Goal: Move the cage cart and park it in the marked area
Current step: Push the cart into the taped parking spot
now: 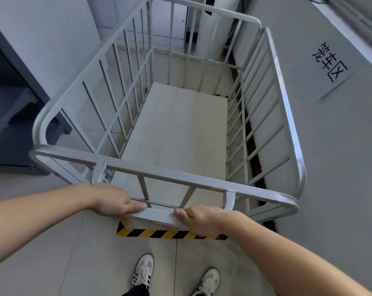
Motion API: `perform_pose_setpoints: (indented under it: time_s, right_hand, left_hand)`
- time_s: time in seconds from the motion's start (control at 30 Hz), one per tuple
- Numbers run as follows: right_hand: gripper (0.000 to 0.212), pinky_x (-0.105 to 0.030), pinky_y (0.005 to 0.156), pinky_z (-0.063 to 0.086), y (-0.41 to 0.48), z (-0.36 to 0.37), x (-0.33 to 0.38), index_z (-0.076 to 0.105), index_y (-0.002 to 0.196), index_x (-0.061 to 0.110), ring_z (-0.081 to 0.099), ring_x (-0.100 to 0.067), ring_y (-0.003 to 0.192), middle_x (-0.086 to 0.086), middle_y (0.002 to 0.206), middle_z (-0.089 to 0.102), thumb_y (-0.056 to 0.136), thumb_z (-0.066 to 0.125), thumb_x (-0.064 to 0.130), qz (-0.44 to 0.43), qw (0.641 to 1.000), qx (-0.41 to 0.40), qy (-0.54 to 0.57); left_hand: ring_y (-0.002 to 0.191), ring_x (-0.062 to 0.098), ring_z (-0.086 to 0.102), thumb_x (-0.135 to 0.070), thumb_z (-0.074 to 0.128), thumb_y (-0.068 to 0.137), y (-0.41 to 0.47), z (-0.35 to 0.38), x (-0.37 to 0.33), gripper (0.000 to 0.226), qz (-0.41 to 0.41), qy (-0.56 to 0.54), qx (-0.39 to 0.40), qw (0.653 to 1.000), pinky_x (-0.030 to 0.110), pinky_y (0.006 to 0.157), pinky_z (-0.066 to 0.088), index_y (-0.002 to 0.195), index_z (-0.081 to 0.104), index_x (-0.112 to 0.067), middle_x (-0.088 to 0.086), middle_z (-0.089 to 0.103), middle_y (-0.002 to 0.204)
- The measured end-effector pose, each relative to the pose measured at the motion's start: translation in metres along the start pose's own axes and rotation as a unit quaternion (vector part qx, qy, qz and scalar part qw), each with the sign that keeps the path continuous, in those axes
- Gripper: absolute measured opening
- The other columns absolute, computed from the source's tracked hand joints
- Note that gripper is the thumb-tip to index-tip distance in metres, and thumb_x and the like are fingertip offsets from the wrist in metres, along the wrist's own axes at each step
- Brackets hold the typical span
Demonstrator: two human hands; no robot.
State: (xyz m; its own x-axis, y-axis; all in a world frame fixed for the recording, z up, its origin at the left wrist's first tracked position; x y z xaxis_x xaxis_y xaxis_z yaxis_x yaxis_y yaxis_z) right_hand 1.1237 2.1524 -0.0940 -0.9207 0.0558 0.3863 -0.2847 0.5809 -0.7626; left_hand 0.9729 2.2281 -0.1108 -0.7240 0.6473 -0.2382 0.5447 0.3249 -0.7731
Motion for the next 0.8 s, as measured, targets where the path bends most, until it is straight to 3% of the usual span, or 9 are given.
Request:
perform_pose_setpoints:
  time_s: [0.1,0.17,0.23,0.33,0.47,0.6,0.8]
  right_hand:
    - [0.043,-0.039,0.076,0.043,0.001,0.000,-0.010,0.041,0.134,0.016,0.054,-0.034,0.086,-0.013,0.087,0.050,0.105,0.016,0.035,0.009,1.000,0.001,0.028]
    - [0.043,-0.040,0.075,0.046,0.000,0.002,-0.015,0.049,0.116,0.016,0.057,-0.036,0.082,-0.017,0.085,0.054,0.104,0.014,0.040,-0.001,1.000,0.016,0.014]
    - [0.047,-0.043,0.078,0.050,-0.004,0.003,-0.024,0.046,0.088,0.021,0.062,-0.038,0.080,-0.023,0.086,0.062,0.101,0.012,0.050,-0.012,1.000,0.026,-0.012]
    - [0.045,-0.048,0.080,0.053,-0.010,0.002,-0.044,0.050,0.092,0.028,0.064,-0.038,0.078,-0.023,0.085,0.065,0.099,0.013,0.053,-0.014,0.999,0.031,-0.020]
    - [0.045,-0.044,0.078,0.052,-0.024,-0.005,-0.071,0.047,0.080,0.031,0.064,-0.035,0.077,-0.018,0.082,0.062,0.099,0.014,0.054,-0.014,1.000,0.022,-0.010]
    - [0.054,-0.044,0.084,0.049,-0.034,-0.015,-0.097,0.053,0.107,0.016,0.060,-0.033,0.083,-0.016,0.089,0.062,0.100,0.013,0.052,0.001,1.000,0.020,-0.015]
    - [0.069,-0.042,0.093,0.043,-0.040,-0.025,-0.126,0.054,0.118,0.014,0.057,-0.026,0.096,-0.012,0.107,0.062,0.095,0.010,0.062,-0.009,0.999,0.022,-0.023]
  left_hand:
    - [0.078,0.014,0.054,-0.086,-0.003,0.067,-0.001,0.001,-0.005,0.089,-0.018,0.011,0.017,1.000,0.034,0.082,0.044,0.076,0.058,-0.021,-0.004,0.058,0.079]
    - [0.065,0.011,0.046,-0.078,0.001,0.074,-0.001,-0.002,-0.015,0.077,-0.028,0.010,0.022,0.999,0.033,0.075,0.040,0.065,0.050,-0.019,-0.006,0.048,0.067]
    - [0.060,0.008,0.042,-0.074,0.005,0.081,0.002,-0.005,-0.027,0.080,-0.027,0.002,0.021,0.999,0.032,0.073,0.038,0.070,0.054,-0.013,-0.007,0.044,0.063]
    - [0.061,0.010,0.045,-0.076,0.003,0.078,0.010,-0.007,-0.045,0.075,-0.020,-0.017,0.021,0.999,0.032,0.074,0.040,0.063,0.050,-0.020,-0.005,0.047,0.064]
    - [0.059,0.009,0.042,-0.072,0.006,0.085,0.026,-0.013,-0.071,0.066,-0.023,-0.020,0.026,0.999,0.031,0.069,0.037,0.064,0.045,-0.023,-0.005,0.045,0.064]
    - [0.059,0.013,0.044,-0.080,0.003,0.074,0.040,-0.022,-0.090,0.075,-0.027,-0.033,0.015,0.999,0.030,0.065,0.037,0.064,0.046,-0.018,-0.003,0.047,0.064]
    - [0.057,0.017,0.046,-0.087,-0.001,0.063,0.057,-0.033,-0.113,0.082,-0.019,-0.044,0.011,0.999,0.029,0.068,0.042,0.057,0.043,-0.018,0.000,0.047,0.061]
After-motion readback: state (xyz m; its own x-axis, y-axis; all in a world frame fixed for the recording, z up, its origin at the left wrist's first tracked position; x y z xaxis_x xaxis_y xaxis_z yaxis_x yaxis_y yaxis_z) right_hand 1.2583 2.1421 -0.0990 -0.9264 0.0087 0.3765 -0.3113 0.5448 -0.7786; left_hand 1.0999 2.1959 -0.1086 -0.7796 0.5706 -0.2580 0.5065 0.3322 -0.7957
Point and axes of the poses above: each hand's wrist, its own y-axis towards the middle knuckle, its own z-axis out of the palm, x = y × z, the point moved 10 cm from there along y, towards the middle knuckle
